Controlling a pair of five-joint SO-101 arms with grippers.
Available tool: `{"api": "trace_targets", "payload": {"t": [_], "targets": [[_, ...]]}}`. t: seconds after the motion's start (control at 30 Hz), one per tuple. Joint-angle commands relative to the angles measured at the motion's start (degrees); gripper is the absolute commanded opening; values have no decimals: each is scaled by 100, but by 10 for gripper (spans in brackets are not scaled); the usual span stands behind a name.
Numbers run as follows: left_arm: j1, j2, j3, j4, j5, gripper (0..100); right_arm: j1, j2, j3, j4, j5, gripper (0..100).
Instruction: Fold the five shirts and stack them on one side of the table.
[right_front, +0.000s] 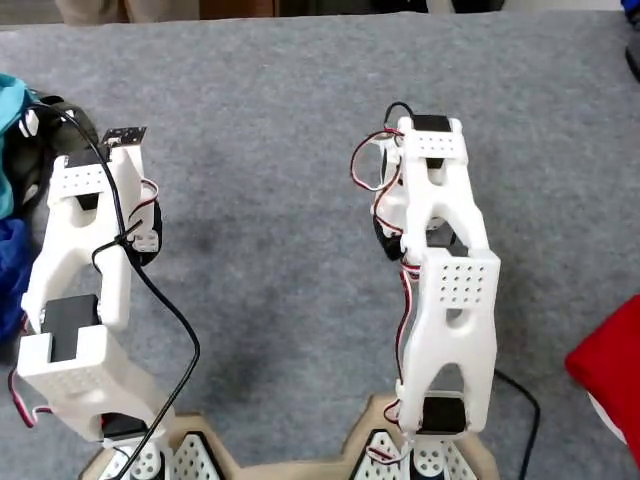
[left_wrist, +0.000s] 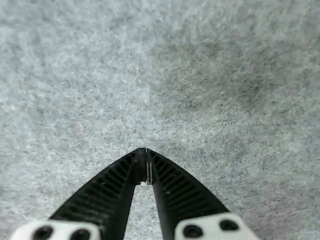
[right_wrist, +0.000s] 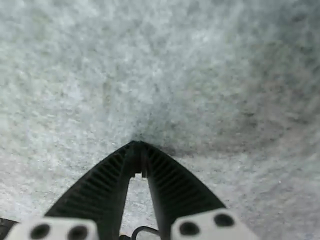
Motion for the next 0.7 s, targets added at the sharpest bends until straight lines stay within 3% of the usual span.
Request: {"api": "trace_targets", "payload": {"t": [0.0,0.23,0.43,0.67], "targets": [[-88,-330,-97,79,-18,19,-57,-347,-84,176,53,6],[-466,-338,-905,413,0,19,-101,-2264,-84,176,70,6],[-862,-980,-2286,958,466,19,-418,-3670,31,185,677,8],[-2374,-971,-3560,633,492,52,-848,-4031,224,176,686,8]]}}
